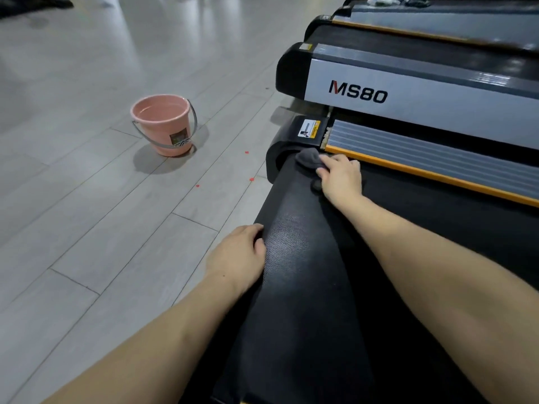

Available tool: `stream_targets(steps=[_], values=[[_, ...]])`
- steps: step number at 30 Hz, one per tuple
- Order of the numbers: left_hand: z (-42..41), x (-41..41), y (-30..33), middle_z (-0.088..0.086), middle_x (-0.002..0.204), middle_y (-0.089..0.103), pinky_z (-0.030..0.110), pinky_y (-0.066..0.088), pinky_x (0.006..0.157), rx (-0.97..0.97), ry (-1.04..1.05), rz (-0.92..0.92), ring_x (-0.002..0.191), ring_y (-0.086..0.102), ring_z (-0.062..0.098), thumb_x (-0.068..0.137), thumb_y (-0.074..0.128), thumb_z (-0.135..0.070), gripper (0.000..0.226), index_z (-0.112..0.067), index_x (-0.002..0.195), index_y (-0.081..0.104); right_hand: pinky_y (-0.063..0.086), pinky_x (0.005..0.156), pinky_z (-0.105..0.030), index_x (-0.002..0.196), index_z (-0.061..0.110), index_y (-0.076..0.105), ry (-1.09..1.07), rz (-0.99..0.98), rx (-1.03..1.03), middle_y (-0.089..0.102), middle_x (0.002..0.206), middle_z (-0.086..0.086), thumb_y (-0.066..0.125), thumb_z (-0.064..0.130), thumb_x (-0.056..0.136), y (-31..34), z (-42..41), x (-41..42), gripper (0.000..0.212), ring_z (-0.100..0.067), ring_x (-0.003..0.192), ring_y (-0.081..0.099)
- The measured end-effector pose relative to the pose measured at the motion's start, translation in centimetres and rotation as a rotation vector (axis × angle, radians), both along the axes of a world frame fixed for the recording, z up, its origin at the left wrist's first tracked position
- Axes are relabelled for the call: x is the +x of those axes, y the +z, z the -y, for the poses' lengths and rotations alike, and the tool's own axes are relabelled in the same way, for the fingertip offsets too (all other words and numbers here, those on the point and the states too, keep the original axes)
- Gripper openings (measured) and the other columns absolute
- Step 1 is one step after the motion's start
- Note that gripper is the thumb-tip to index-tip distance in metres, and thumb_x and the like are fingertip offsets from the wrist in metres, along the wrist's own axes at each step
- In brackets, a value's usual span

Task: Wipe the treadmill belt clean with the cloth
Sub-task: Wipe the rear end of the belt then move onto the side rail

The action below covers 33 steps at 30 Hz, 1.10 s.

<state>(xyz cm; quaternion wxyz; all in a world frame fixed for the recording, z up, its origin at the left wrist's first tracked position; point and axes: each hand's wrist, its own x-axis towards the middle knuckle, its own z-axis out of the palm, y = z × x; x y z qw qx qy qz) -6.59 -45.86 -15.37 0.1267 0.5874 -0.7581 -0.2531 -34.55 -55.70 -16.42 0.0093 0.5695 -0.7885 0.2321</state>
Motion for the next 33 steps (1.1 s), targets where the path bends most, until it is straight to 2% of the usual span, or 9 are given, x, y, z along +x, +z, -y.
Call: stream_targets(steps=[2, 6, 9, 15, 21, 24, 26, 30, 33], values=[[0.3, 0.2, -0.3, -0.017, 0.147, 0.051, 0.03, 0.044, 0.099, 0.0, -0.022, -0.002, 0.13, 0.051, 0.011, 0.102, 0.045, -0.039, 0.043, -0.036, 0.144, 0.051, 0.042, 0.094, -0.044, 0.128, 0.033, 0.06, 0.026, 0.02, -0.026, 0.06, 0.126, 0.001, 0.054, 0.036, 0.096, 0.0, -1.2, 1.3, 0.033, -0.035, 0.107, 0.048], [1.0, 0.9, -0.8, -0.021, 0.145, 0.052, 0.032, 0.047, 0.1, 0.005, -0.022, -0.003, 0.129, 0.053, 0.01, 0.099, 0.051, -0.053, 0.046, -0.042, 0.144, 0.051, 0.039, 0.096, -0.035, 0.126, 0.028, 0.065, 0.409, -0.02, -0.131, 0.065, 0.118, 0.005, 0.056, 0.036, 0.093, -1.4, -8.4, 4.5, 0.035, -0.025, 0.097, 0.05], [0.9, 0.9, -0.6, -0.024, 0.145, 0.05, 0.033, 0.049, 0.098, -0.001, -0.04, 0.042, 0.128, 0.054, 0.01, 0.1, 0.048, -0.056, 0.046, -0.044, 0.144, 0.05, 0.038, 0.096, -0.032, 0.127, 0.024, 0.065, 0.602, -0.138, -0.127, 0.063, 0.12, 0.005, 0.056, 0.033, 0.095, -0.7, -6.9, 2.6, 0.034, -0.021, 0.101, 0.047], [0.3, 0.7, -0.9, -0.026, 0.146, 0.049, 0.038, 0.05, 0.1, 0.004, 0.023, -0.016, 0.127, 0.055, 0.009, 0.101, 0.047, -0.053, 0.044, -0.047, 0.144, 0.048, 0.037, 0.098, -0.039, 0.131, 0.03, 0.062, 0.1, -0.023, -0.066, 0.059, 0.13, -0.002, 0.053, 0.033, 0.099, -0.4, 2.9, -0.4, 0.033, -0.036, 0.107, 0.046], [0.7, 0.8, -0.8, -0.011, 0.134, 0.065, 0.038, 0.052, 0.098, 0.047, 0.047, -0.015, 0.122, 0.062, 0.019, 0.098, 0.052, -0.055, 0.045, -0.049, 0.143, 0.05, 0.036, 0.09, -0.03, 0.124, 0.029, 0.067, 0.388, -0.008, -0.122, 0.065, 0.118, 0.005, 0.057, 0.039, 0.095, -1.3, -6.3, 3.1, 0.033, -0.029, 0.092, 0.051], [0.4, 0.7, -0.9, -0.007, 0.128, 0.069, 0.039, 0.053, 0.096, 0.053, 0.056, -0.015, 0.117, 0.063, 0.022, 0.098, 0.052, -0.055, 0.046, -0.048, 0.144, 0.049, 0.037, 0.094, -0.03, 0.127, 0.028, 0.065, 0.581, -0.105, -0.073, 0.063, 0.121, 0.007, 0.052, 0.041, 0.095, -1.4, -6.6, 1.9, 0.037, -0.023, 0.098, 0.052], [0.2, 0.7, -1.0, -0.008, 0.129, 0.068, 0.039, 0.052, 0.096, 0.058, 0.057, -0.015, 0.117, 0.063, 0.022, 0.099, 0.05, -0.054, 0.046, -0.048, 0.145, 0.048, 0.037, 0.096, -0.032, 0.126, 0.026, 0.066, 0.515, -0.182, -0.087, 0.065, 0.121, 0.001, 0.055, 0.037, 0.094, -0.7, -2.6, 0.4, 0.036, -0.029, 0.104, 0.056], [-0.3, 0.5, -0.7, -0.008, 0.134, 0.066, 0.038, 0.051, 0.098, 0.057, 0.047, -0.011, 0.123, 0.06, 0.023, 0.102, 0.046, -0.05, 0.045, -0.043, 0.146, 0.047, 0.043, 0.096, -0.041, 0.126, 0.028, 0.066, 0.122, 0.001, -0.076, 0.064, 0.121, -0.003, 0.058, 0.032, 0.096, -0.5, 1.0, 1.1, 0.031, -0.038, 0.104, 0.05], [-0.5, 0.8, 0.1, -0.005, 0.131, 0.066, 0.04, 0.051, 0.094, 0.038, 0.076, -0.005, 0.117, 0.061, 0.026, 0.102, 0.044, -0.042, 0.038, -0.039, 0.139, 0.054, 0.043, 0.089, -0.039, 0.122, 0.031, 0.069, 0.179, 0.023, -0.126, 0.065, 0.114, 0.0, 0.059, 0.036, 0.095, -0.6, -3.4, 4.5, 0.029, -0.035, 0.092, 0.05]])
